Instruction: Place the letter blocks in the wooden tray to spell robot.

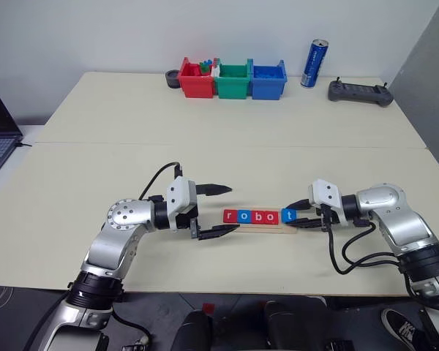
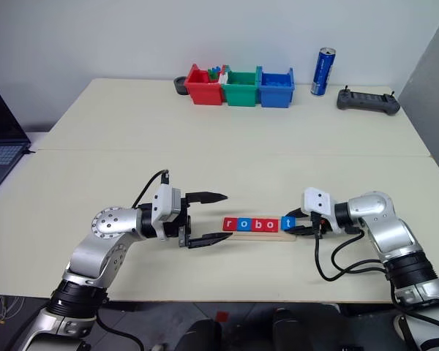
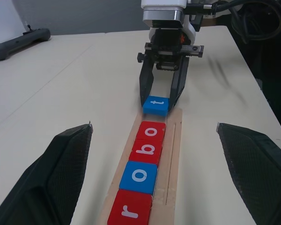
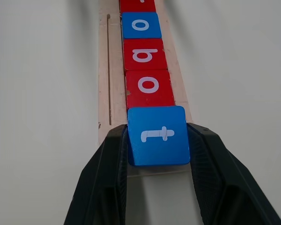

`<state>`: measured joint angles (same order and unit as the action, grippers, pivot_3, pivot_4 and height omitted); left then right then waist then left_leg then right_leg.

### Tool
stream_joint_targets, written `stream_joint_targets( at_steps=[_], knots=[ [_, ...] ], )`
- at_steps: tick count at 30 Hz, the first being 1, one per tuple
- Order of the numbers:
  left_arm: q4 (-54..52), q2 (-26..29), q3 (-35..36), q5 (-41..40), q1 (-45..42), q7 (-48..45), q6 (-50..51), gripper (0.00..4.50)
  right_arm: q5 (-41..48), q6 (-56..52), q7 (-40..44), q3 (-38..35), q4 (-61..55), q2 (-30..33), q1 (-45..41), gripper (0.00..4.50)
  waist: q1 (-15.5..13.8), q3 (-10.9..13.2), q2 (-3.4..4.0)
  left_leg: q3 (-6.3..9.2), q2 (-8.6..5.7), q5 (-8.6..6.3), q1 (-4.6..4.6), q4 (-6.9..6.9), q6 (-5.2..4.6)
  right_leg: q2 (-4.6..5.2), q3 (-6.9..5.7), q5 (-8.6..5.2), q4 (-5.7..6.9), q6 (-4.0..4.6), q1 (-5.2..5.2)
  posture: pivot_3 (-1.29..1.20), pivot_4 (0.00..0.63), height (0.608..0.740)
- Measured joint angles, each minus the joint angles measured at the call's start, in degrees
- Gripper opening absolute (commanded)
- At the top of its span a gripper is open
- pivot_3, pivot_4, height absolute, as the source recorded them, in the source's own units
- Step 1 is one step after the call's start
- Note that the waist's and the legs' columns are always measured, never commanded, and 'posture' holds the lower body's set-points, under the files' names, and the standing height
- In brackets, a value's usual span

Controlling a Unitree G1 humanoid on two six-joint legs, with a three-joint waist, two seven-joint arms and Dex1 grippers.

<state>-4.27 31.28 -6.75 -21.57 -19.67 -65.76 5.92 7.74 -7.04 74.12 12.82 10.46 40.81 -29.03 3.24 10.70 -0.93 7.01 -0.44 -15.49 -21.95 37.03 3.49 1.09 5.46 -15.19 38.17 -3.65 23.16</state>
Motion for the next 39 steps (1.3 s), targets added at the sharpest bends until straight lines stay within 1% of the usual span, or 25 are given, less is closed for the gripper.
stream_joint_targets(
  at_steps=[23, 25, 31, 32, 36, 39],
  knots=[
    [0.0, 0.0, 0.0, 0.0, -0.3, 0.1, 0.0, 4.5, -1.3, 0.1, 0.8, 0.8, 1.2, -0.4, -1.0, 1.45, 0.0, 0.0, 0.0, 0.0, 0.0, 0.0, 0.0, 0.0, 0.0, 0.0, 0.0, 0.0, 0.01, 0.01, 0.0, 0.0, 0.15, 0.74],
    [0.0, 0.0, 0.0, 0.0, -0.3, 0.1, 0.0, 4.5, -1.4, 0.1, 0.8, 0.9, 1.2, -0.4, -1.0, 2.21, 0.0, 0.0, 0.0, 0.0, 0.0, 0.0, 0.0, 0.0, 0.0, 0.0, 0.0, 0.0, 0.01, 0.01, 0.0, 0.0, 0.15, 0.74],
    [0.0, 0.0, 0.0, 0.0, -0.3, 0.1, 0.0, 4.5, -1.5, 0.1, 1.0, 0.9, 1.2, -0.4, -1.0, 4.29, 0.0, 0.0, 0.0, 0.0, 0.0, 0.0, 0.0, 0.0, 0.0, 0.0, 0.0, 0.0, 0.01, 0.01, 0.0, 0.0, 0.15, 0.74],
    [0.0, 0.0, 0.0, 0.0, -0.3, 0.1, 0.0, 4.5, -1.5, 0.1, 1.0, 0.9, 1.2, -0.4, -1.0, 4.46, 0.0, 0.0, 0.01, 0.0, 0.0, 0.0, 0.0, 0.0, 0.0, 0.0, 0.0, 0.0, 0.02, 0.01, 0.0, 0.0, 0.15, 0.74],
    [0.0, 0.0, 0.0, 0.0, -0.3, 0.1, 0.0, 4.5, -1.2, -1.0, 1.0, 0.8, 1.1, -0.4, -1.4, 4.46, 0.0, 0.0, 0.0, 0.01, 0.0, 0.0, 0.0, 0.0, 0.0, 0.0, -0.01, 0.0, 0.02, 0.01, 0.0, 0.0, 0.15, 0.74],
    [0.0, 0.0, 0.0, 0.0, -0.3, 0.1, 0.0, 4.5, 0.3, -3.7, 1.4, 0.0, -0.5, 0.1, -1.4, 4.46, 0.0, 0.0, 0.01, 0.01, 0.0, 0.0, -0.01, 0.01, 0.0, 0.0, 0.0, 0.0, 0.02, 0.01, 0.0, 0.0, 0.15, 0.74]
  ],
)
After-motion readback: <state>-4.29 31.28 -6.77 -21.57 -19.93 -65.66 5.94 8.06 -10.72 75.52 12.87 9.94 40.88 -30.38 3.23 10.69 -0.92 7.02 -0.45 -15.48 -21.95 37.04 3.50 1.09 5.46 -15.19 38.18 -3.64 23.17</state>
